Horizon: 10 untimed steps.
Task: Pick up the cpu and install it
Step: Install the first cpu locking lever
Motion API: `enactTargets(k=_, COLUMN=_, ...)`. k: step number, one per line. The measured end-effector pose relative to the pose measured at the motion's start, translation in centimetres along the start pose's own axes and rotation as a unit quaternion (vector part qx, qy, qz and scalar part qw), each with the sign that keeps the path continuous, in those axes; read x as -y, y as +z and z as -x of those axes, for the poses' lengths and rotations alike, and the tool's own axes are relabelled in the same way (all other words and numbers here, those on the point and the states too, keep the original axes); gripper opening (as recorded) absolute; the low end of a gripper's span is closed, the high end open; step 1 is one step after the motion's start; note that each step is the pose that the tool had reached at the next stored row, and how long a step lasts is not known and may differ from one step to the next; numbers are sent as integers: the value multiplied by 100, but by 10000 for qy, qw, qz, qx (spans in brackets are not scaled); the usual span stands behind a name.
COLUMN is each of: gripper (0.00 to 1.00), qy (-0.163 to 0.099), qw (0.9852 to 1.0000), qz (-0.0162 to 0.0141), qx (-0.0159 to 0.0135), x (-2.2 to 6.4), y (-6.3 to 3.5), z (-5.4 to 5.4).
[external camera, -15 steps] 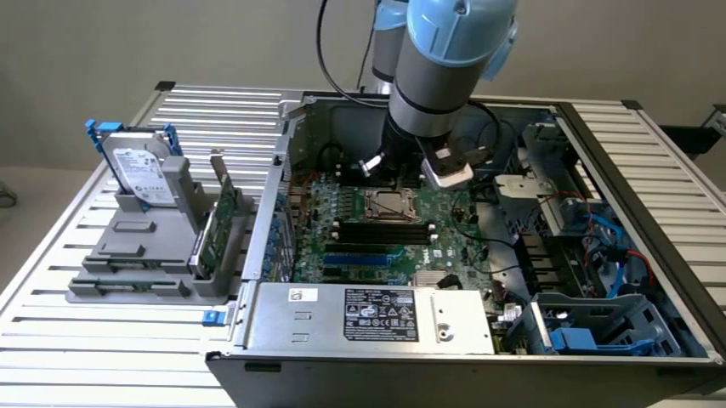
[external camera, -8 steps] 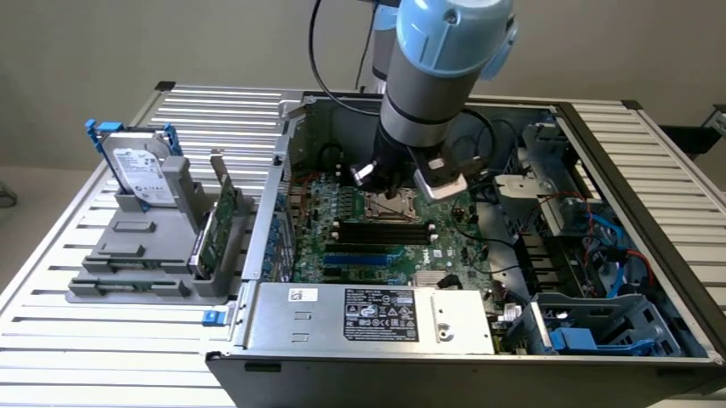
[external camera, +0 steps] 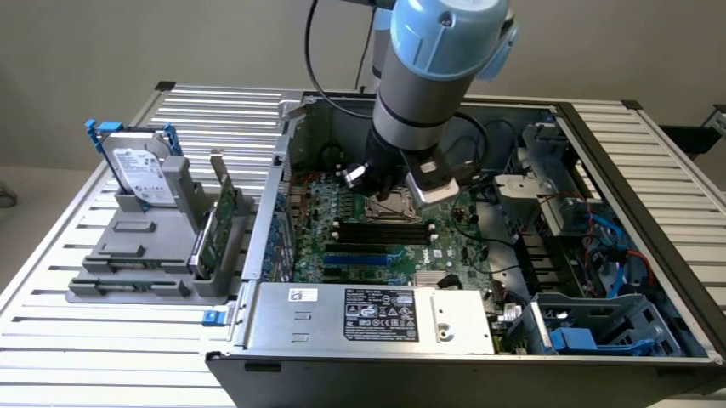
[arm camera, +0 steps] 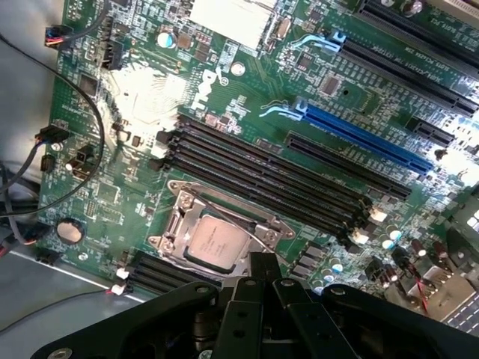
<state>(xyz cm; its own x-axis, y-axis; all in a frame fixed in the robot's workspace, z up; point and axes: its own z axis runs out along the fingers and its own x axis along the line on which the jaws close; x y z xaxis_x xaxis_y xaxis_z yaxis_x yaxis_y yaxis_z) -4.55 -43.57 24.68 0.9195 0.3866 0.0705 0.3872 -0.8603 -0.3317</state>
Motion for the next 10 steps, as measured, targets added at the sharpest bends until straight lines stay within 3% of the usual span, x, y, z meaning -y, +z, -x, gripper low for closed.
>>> enactTargets(k=1, gripper=11, qy=9, qw=10000, qz=1, qx=26, x=-2, y=1, z=8)
enactTargets(k=3, gripper=11, qy=18, qw=10000, qz=10, qx=52, x=-10, y=6, z=31)
enactTargets(k=6, gripper=11, qy=20, qw=10000, qz=35, qx=65, x=-17, y=25, z=82)
enactTargets(k=10, gripper=11, qy=21, qw=10000, qz=38, qx=67, x=-17, y=59, z=146)
